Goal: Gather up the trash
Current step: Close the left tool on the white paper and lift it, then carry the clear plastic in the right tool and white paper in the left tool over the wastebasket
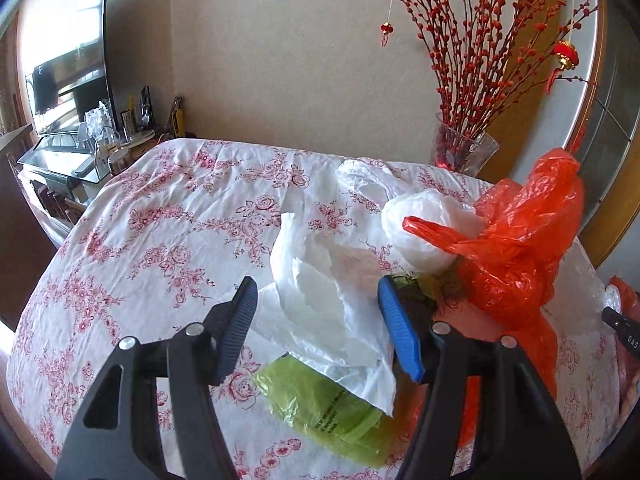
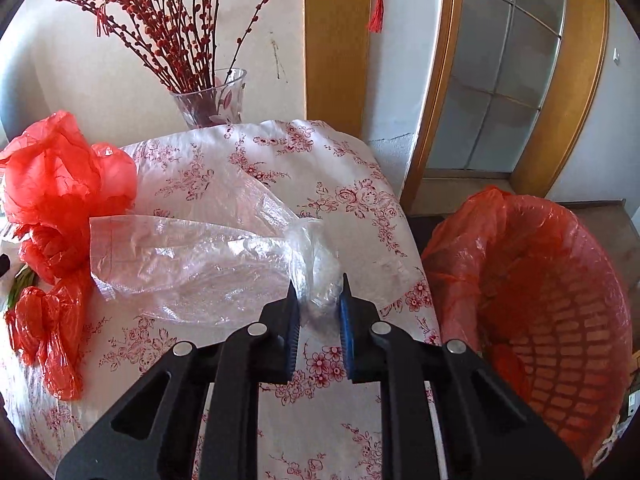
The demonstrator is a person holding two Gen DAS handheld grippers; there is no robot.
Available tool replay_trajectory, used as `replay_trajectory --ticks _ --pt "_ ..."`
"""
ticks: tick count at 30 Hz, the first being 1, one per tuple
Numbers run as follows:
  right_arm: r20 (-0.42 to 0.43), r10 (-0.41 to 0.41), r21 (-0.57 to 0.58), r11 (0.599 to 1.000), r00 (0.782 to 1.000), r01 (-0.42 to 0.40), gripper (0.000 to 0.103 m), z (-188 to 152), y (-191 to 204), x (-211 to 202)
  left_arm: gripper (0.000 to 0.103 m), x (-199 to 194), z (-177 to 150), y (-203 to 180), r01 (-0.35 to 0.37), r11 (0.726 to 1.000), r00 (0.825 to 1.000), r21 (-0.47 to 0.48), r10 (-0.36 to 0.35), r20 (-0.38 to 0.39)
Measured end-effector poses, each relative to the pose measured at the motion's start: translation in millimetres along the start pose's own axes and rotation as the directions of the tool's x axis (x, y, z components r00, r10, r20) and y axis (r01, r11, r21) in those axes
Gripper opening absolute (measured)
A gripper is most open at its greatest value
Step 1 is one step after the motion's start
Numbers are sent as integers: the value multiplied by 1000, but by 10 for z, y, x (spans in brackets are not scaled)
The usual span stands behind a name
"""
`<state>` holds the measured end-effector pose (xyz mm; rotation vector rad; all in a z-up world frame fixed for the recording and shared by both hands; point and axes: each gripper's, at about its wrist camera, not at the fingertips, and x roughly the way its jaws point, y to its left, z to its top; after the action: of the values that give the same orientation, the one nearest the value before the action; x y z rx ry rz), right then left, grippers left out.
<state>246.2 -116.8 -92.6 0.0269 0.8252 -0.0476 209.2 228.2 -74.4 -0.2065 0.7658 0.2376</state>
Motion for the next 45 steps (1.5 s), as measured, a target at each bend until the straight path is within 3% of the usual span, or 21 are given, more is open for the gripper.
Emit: replay_trajectory --ticks 3,4,6,9,25,36,45 --pt "-1 0 -2 1000 1000 0 18 -3 9 -11 42 118 12 11 5 1000 999 -1 -5 -34" --pt "-1 0 -3 1000 1000 0 18 -5 9 -14 29 145 9 12 13 1000 999 -3 -13 -42" --pt "2 -2 -4 1000 1000 2 18 -6 15 -25 15 193 10 11 19 1000 998 4 -18 -58" --pt "10 -1 1 1000 1000 1 18 -35 -20 -87 6 183 15 -1 21 1000 999 19 -20 -50" --pt "71 -4 43 999 997 1 18 -120 -263 -475 5 -491 192 -89 48 998 994 30 -51 101" --pt "121 -29 91 996 992 18 18 -178 -528 -789 5 -999 188 -725 162 978 971 129 -182 157" --pt "155 -79 149 987 985 56 18 -258 -878 -1015 5 -1183 98 -1325 266 942 944 206 -297 140"
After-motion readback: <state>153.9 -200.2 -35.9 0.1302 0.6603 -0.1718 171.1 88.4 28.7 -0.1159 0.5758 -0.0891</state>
